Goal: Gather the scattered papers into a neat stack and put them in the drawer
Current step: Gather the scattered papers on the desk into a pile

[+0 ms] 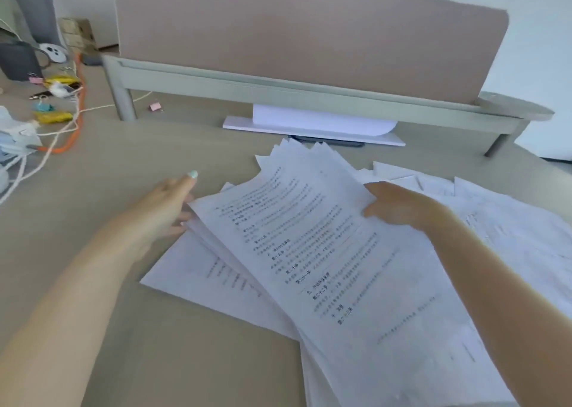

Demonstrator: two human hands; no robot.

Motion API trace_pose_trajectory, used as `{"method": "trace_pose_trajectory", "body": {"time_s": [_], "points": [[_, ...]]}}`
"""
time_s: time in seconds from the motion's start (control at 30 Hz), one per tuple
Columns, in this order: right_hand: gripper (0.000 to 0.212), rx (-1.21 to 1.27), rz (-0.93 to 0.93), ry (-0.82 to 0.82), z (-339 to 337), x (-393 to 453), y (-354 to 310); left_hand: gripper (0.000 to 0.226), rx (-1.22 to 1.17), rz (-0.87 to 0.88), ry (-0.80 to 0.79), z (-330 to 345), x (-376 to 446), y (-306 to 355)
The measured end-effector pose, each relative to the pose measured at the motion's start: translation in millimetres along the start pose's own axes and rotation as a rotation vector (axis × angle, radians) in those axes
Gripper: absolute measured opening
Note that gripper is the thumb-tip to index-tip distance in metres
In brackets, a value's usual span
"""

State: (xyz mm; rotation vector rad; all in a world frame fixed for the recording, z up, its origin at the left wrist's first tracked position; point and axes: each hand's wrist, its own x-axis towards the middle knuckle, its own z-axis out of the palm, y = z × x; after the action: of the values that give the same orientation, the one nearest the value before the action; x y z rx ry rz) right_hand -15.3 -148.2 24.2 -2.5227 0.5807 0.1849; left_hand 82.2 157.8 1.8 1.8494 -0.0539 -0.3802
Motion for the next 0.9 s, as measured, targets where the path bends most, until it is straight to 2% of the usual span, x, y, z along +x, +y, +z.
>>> {"method": "trace_pose_trajectory", "body": {"time_s": [0.13,0.23,0.3,0.43,0.53,0.6,0.67,0.7,0.8,0.87,0.9], "points": [[0.041,-0.266,0.064,0.306,37.3,5.4,-17.4,0.034,-0.059,-0.042,0.023,-12.7,2.3,-2.6],[0.047,-0.374,0.046,0.395,50.1,0.9,-23.7,0.033,0.179,-0.017,0.053,-18.7,5.4,-8.4],[0.049,-0.346,0.018,0.407,55.5,1.5,-23.1,0.035,0.301,-0.005,0.082,-16.1,4.6,-9.3],[0.040,-0.136,-0.065,0.295,50.4,-3.5,-35.0,0.053,0.417,0.062,0.183,-10.4,4.2,-5.6],[0.037,-0.053,-0.147,0.100,33.8,-5.3,-60.9,0.058,0.563,0.253,0.331,-3.7,-5.7,0.3],[0.032,-0.114,-0.179,-0.035,31.0,-0.2,-81.1,0.061,0.654,0.376,0.371,11.8,-16.0,1.4],[0.021,-0.204,-0.189,-0.134,40.6,9.9,-98.1,0.068,0.775,0.373,0.293,30.5,-19.1,-5.7],[0.007,-0.247,-0.198,-0.156,47.8,13.5,-106.0,0.069,0.855,0.320,0.213,39.2,-17.6,-12.7],[0.027,-0.207,-0.250,-0.169,68.4,26.2,-119.6,0.066,1.031,0.247,0.021,55.5,-8.5,-33.2],[0.041,-0.164,-0.272,-0.124,72.7,31.2,-127.3,0.065,1.012,0.279,0.007,57.0,-2.4,-36.9],[0.039,-0.159,-0.281,-0.119,72.6,33.7,-129.7,0.065,0.996,0.303,0.018,56.9,-0.5,-35.8]]}}
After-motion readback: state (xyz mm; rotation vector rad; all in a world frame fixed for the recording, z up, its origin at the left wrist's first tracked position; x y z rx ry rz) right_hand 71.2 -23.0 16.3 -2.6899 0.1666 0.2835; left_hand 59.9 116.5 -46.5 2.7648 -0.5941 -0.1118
